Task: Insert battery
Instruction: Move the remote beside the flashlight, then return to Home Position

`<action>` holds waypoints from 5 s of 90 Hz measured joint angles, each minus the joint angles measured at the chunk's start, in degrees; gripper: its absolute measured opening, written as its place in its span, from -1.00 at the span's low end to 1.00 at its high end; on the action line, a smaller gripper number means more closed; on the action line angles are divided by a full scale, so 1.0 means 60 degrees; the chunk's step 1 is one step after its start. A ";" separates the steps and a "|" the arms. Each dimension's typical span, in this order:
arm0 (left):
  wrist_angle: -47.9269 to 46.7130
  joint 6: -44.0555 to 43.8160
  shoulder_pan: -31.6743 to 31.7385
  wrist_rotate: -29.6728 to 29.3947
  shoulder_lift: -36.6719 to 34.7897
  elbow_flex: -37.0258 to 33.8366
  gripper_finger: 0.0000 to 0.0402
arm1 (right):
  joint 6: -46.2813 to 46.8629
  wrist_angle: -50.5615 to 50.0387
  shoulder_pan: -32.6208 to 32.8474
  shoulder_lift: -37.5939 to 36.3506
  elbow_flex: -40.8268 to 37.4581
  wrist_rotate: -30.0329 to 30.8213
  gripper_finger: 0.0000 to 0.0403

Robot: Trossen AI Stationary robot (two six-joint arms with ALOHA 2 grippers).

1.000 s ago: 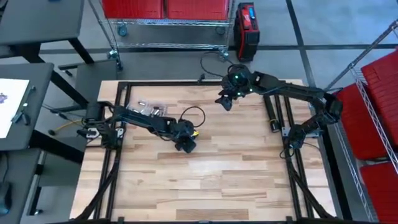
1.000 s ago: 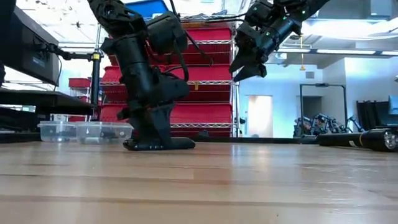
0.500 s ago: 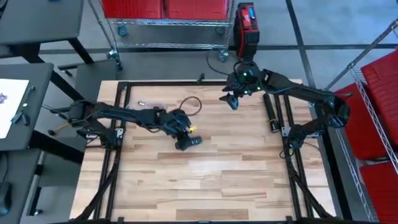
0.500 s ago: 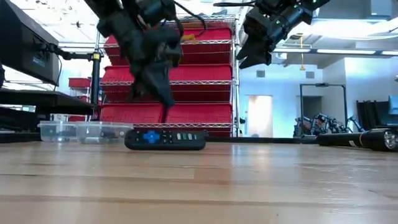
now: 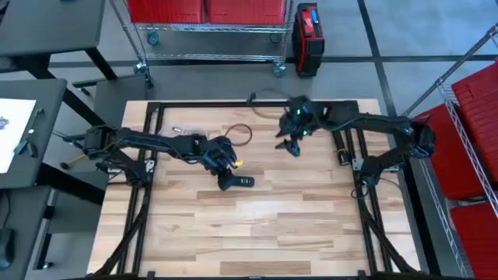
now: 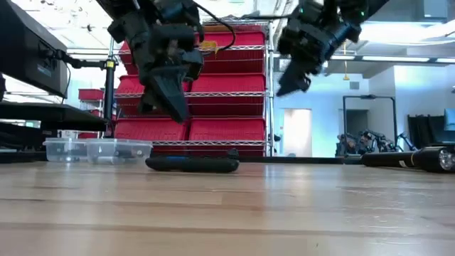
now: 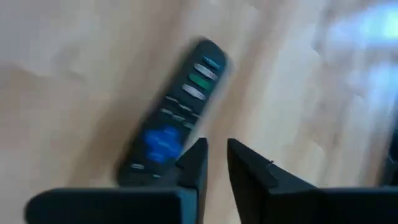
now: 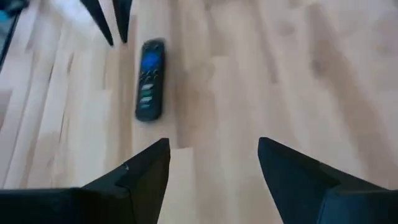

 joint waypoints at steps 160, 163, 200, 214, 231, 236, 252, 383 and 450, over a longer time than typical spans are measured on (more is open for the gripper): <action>-0.6359 -0.1044 -0.4741 -0.2047 -0.4696 0.0016 -0.34 | 0.8612 -0.3577 0.2415 0.3067 0.0980 0.6623 -0.17; -0.6353 -0.1040 -0.4741 -0.2047 -0.4696 0.0016 -0.34 | 0.9007 -0.3543 0.2243 0.2736 0.0589 0.6619 -0.17; -0.6327 -0.1090 -0.4738 -0.2402 -0.4689 0.0016 -0.34 | 1.0997 -0.2905 0.0667 0.0376 -0.2722 0.6998 -0.17; -0.6311 -0.1287 -0.4738 -0.2575 -0.4689 0.0016 -0.34 | 1.0858 -0.2918 0.0265 0.0430 -0.2898 0.6940 -0.17; -0.6267 -0.1528 -0.4738 -0.2616 -0.4689 0.0016 -0.34 | 1.0616 -0.3036 -0.0196 0.0409 -0.2898 0.6464 0.36; -0.6248 -0.1600 -0.4738 -0.2640 -0.4689 0.0016 -0.34 | 1.0102 -0.3074 -0.0354 0.0288 -0.2889 0.6097 0.61; -0.6246 -0.1761 -0.4738 -0.2674 -0.4689 0.0016 -0.34 | 0.9418 -0.3983 -0.0450 -0.0585 -0.2442 0.5562 0.93; -0.5866 0.0209 -0.3142 -0.3163 -0.4686 0.0016 -0.34 | 0.3677 0.0966 0.3486 -0.8664 -0.3416 0.2318 -0.80; -0.5048 0.0996 -0.3256 -0.3162 -0.4690 -0.0026 -0.34 | 0.3491 0.5293 0.2855 -1.2871 -0.9211 0.4000 -0.80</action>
